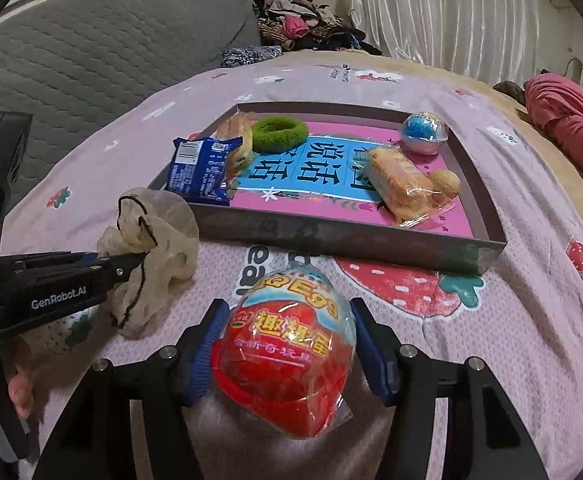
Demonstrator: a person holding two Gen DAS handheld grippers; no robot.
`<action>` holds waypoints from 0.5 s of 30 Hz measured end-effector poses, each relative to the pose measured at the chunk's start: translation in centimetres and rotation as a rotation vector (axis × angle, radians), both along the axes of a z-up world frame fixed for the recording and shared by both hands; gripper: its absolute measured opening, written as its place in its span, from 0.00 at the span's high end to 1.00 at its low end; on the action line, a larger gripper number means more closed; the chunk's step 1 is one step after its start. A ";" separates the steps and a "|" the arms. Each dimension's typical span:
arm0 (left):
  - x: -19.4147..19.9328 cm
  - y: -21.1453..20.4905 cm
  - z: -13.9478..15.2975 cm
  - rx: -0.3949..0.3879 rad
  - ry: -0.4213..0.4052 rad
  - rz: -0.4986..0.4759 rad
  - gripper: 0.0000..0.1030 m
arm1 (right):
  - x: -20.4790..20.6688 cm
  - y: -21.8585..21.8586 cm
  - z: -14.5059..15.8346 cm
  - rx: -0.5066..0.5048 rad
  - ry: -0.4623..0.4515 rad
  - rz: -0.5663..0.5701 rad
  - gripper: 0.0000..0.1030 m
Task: Organize objects
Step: 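Lift and carry the scrunchie with left gripper while right gripper carries the red egg to the tray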
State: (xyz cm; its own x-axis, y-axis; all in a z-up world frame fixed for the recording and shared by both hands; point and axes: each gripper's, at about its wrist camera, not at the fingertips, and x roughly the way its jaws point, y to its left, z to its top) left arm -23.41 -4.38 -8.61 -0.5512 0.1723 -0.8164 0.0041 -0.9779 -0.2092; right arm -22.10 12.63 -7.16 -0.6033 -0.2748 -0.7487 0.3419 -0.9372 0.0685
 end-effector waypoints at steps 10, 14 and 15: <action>2.5 -0.3 2.0 -0.048 0.037 0.027 0.86 | 2.0 1.0 1.7 -0.021 0.021 -0.015 0.41; 4.0 -0.5 3.6 -0.048 0.062 0.036 0.86 | 3.0 1.1 3.0 -0.026 0.039 -0.016 0.41; 4.4 -0.5 3.9 -0.052 0.066 0.036 0.86 | 3.3 1.1 3.4 -0.028 0.044 -0.014 0.41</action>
State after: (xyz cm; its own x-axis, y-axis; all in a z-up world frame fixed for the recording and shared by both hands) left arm -19.05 -4.85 -4.70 -0.6092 0.1094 -0.7855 0.0275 -0.9869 -0.1588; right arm -18.77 13.78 -3.77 -0.6397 -0.2863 -0.7133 0.3321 -0.9399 0.0795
